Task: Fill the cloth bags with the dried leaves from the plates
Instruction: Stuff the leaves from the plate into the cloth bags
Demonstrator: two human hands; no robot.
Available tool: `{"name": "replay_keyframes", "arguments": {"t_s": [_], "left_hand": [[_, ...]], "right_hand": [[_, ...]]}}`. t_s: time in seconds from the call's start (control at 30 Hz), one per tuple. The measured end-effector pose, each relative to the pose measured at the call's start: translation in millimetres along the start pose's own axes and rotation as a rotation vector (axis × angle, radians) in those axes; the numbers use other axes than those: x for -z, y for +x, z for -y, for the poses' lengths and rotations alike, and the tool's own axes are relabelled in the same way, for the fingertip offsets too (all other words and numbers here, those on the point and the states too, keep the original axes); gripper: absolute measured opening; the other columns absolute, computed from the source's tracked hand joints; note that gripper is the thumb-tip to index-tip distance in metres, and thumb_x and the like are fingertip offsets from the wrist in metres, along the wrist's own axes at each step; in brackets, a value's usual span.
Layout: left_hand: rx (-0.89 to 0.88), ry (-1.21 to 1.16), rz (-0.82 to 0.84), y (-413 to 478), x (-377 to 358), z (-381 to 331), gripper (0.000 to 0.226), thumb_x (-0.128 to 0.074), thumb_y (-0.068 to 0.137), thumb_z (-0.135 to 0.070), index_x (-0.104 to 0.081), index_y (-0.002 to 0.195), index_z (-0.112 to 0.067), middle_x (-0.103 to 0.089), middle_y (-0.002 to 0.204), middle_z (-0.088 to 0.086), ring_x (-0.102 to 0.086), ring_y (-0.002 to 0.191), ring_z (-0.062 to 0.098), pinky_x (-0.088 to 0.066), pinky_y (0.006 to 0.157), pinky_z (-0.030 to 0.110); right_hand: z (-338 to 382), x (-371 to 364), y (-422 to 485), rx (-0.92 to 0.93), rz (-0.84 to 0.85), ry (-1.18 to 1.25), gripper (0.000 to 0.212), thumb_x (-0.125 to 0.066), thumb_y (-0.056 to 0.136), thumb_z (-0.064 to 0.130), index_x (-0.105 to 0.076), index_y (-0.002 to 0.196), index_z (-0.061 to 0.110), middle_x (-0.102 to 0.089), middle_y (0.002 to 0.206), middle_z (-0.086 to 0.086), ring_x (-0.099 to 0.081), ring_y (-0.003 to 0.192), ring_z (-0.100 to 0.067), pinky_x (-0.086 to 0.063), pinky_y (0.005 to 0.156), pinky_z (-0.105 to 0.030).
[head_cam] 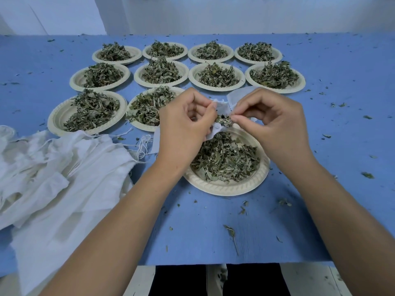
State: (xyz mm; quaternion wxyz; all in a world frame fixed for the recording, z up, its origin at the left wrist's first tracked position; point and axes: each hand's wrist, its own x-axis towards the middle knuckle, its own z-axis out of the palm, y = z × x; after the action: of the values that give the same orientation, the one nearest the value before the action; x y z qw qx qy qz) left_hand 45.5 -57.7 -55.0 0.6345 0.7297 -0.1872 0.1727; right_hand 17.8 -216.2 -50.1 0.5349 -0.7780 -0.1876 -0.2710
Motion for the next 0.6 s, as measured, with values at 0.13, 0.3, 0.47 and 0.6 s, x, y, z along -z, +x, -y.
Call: {"name": "replay_keyframes", "arguments": {"t_s": [0.13,0.3,0.47,0.6], "left_hand": [[-0.065,-0.002,0.071,-1.9,-1.4,-4.0,0.02,-0.066,0.09,-0.01,-0.06,0.075,-0.022,-0.058,0.055,-0.013,-0.054,0.048,0.004,-0.046,0.047,0.019],[-0.032,-0.03,-0.01,0.3,1.1,-1.5,0.021,-0.066,0.09,-0.009,-0.059,0.074,-0.021,-0.058,0.053,-0.006,-0.054,0.043,0.008,-0.046,0.043,0.023],[-0.009,-0.041,-0.066,2.3,1.6,0.7,0.02,-0.066,0.09,-0.009,-0.059,0.074,-0.018,-0.058,0.053,-0.002,-0.053,0.041,0.009,-0.044,0.044,0.022],[-0.065,-0.04,-0.011,0.6,1.2,-2.3,0.024,-0.067,0.09,-0.011,-0.058,0.073,-0.026,-0.059,0.056,-0.005,-0.054,0.046,0.008,-0.044,0.046,0.021]], "right_hand": [[2.3,-10.3,-3.9,0.067,-0.041,-0.114,0.007,-0.072,0.08,0.0,-0.071,0.087,0.003,-0.07,0.081,-0.004,-0.068,0.077,-0.011,-0.056,0.075,-0.025],[6.0,-5.8,-1.2,0.049,0.093,-0.13,0.018,-0.06,0.088,0.005,-0.07,0.102,0.003,-0.069,0.1,-0.007,-0.066,0.094,-0.016,-0.053,0.087,-0.031],[14.7,4.7,-2.2,0.289,0.016,-0.275,0.027,-0.048,0.09,0.02,-0.07,0.092,0.006,-0.067,0.092,-0.001,-0.057,0.096,-0.021,-0.038,0.091,-0.033],[13.7,-8.8,-5.9,0.308,0.055,-0.507,0.032,-0.045,0.087,0.027,-0.072,0.087,0.011,-0.069,0.088,0.007,-0.056,0.105,-0.017,-0.023,0.096,-0.038]]}}
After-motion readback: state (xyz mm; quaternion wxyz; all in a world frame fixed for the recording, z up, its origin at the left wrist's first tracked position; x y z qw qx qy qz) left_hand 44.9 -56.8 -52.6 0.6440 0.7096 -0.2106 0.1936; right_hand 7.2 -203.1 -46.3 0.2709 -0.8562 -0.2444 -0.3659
